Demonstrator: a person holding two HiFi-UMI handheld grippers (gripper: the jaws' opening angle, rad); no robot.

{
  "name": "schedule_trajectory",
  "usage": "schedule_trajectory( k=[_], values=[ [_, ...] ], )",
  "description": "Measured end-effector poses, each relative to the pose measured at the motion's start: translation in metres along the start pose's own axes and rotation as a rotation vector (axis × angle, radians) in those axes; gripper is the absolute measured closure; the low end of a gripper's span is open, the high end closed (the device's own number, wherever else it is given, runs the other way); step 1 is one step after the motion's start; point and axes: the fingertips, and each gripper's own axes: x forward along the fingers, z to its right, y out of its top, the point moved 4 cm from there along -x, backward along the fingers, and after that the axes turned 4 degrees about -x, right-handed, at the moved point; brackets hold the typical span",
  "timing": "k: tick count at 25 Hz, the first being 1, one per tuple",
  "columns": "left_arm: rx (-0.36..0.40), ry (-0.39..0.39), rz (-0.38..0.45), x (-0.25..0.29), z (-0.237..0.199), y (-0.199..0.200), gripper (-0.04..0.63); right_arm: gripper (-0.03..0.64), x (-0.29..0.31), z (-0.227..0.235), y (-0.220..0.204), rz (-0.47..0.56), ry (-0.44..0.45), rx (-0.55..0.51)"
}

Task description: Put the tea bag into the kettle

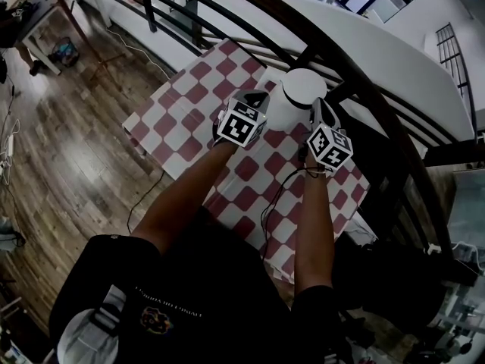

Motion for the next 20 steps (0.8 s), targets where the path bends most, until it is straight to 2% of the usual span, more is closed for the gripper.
schedule_trajectory(
  k=[16,20],
  values=[
    [-0.017,0.006,-0.014,0.003,-0.002,-0.005,0.592,0.607,0.000,0.001,-0.005,0.002,0.000,-0.011],
    [-0.016,0.004,-0.017,0.004,-0.002,-0.006,0.592,0.607,0.003,0.006,-0.030,-0.070,0.000,0.001]
  ],
)
